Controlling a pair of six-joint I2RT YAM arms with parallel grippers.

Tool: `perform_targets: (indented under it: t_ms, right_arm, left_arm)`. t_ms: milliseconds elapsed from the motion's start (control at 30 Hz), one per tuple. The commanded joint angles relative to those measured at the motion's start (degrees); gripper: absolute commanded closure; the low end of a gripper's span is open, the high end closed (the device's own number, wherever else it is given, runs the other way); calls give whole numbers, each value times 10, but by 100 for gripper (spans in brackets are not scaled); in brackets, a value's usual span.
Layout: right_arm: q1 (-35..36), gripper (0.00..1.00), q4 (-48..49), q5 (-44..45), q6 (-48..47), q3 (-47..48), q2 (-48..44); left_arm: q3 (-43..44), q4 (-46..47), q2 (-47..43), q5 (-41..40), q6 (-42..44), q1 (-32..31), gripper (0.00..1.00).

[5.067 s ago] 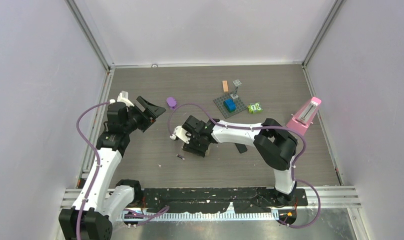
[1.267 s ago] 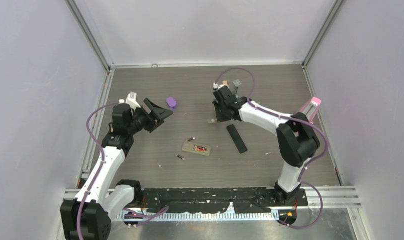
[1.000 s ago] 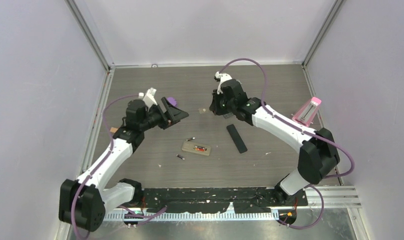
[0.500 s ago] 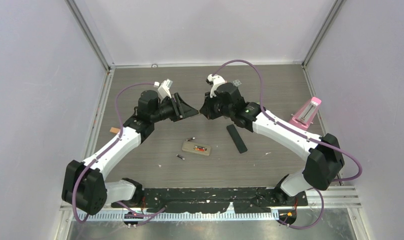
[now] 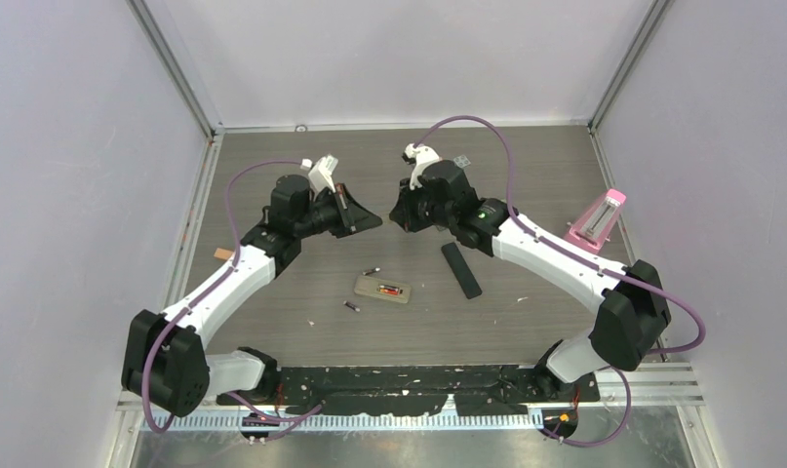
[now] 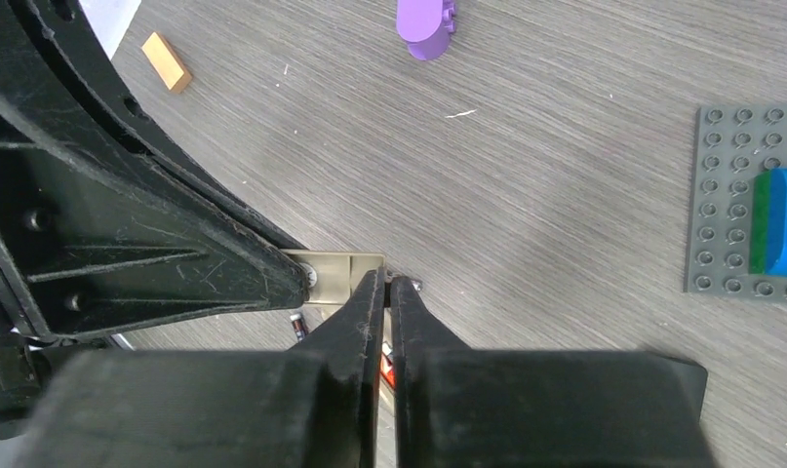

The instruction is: Load the batteries into the remote control

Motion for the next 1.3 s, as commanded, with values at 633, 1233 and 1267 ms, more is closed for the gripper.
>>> perform_targets:
  t_ms: [633, 1233, 1267]
  right_arm:
    - [-132, 31, -72, -273, 316, 57, -73]
    - [-133, 51, -30, -355, 388, 37, -95]
    - [-133, 54, -34, -354, 384, 38, -95]
  left_arm:
    - [-57, 158, -172, -75, 658, -113, 100]
    - [-87, 200, -209, -9, 1196, -183, 100]
    - [-86, 193, -209, -5, 1203, -183, 100]
